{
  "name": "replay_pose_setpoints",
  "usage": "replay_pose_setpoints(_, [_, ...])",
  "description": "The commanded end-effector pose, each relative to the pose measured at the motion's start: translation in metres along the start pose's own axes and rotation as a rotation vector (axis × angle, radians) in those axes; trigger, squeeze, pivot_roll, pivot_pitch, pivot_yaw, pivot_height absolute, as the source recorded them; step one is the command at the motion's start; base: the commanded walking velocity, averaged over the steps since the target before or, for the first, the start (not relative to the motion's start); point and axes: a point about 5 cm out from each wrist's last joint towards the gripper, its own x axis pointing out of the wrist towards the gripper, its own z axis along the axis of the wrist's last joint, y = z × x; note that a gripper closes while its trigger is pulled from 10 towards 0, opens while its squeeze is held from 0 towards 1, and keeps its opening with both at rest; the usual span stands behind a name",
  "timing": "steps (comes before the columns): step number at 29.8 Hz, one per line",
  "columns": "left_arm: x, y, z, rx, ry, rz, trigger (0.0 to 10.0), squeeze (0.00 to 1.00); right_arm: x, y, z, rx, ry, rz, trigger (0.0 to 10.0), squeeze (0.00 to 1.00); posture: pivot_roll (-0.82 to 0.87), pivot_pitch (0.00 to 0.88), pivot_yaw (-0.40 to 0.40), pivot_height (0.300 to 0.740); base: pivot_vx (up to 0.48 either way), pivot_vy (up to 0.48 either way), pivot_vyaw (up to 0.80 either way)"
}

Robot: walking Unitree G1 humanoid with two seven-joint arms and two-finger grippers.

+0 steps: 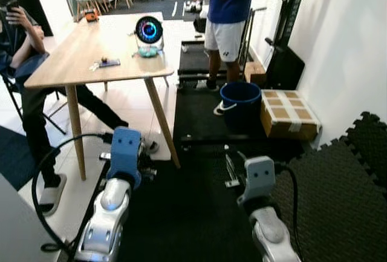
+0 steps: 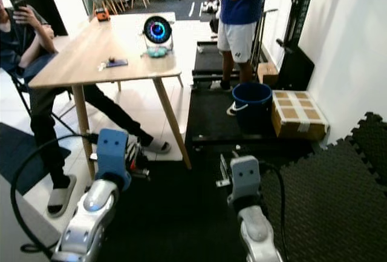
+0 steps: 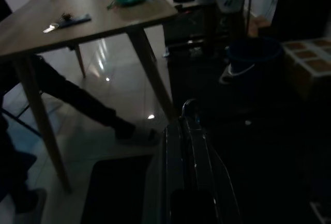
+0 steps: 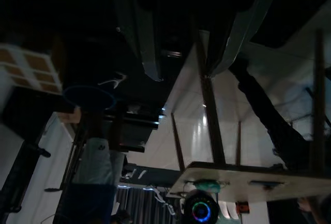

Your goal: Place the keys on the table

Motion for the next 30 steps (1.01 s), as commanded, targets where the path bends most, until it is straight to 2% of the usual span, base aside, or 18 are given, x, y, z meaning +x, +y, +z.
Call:
replay_pose_setpoints(1, [-0.0031,0.0077,-0.0020,0.015,0.012,0.023,10.0,0.00,-0.0009,0.0083,0.0005,0.018,0.006,0.020,10.0,0.00,0.05,0.121,0.058,0.740,0.480,0.000,0.00])
replay_pose_setpoints(11, [-0.0023,0.0064,0.0002,0.010,0.012,0.022,10.0,0.00,-0.0015,0.0097,0.0019,-0.014,0.012,0.033,10.0,0.00,0.05,0.126,0.059,0.740,0.480,0.000,0.00])
replay_pose_setpoints(30, [-0.0021,0.0018,0.0036,-0.003,0.011,0.011,10.0,0.00,-0.0035,0.0097,0.0034,-0.009,0.022,0.038,10.0,0.00,0.05,0.135,0.060,0.740,0.480,0.000,0.08])
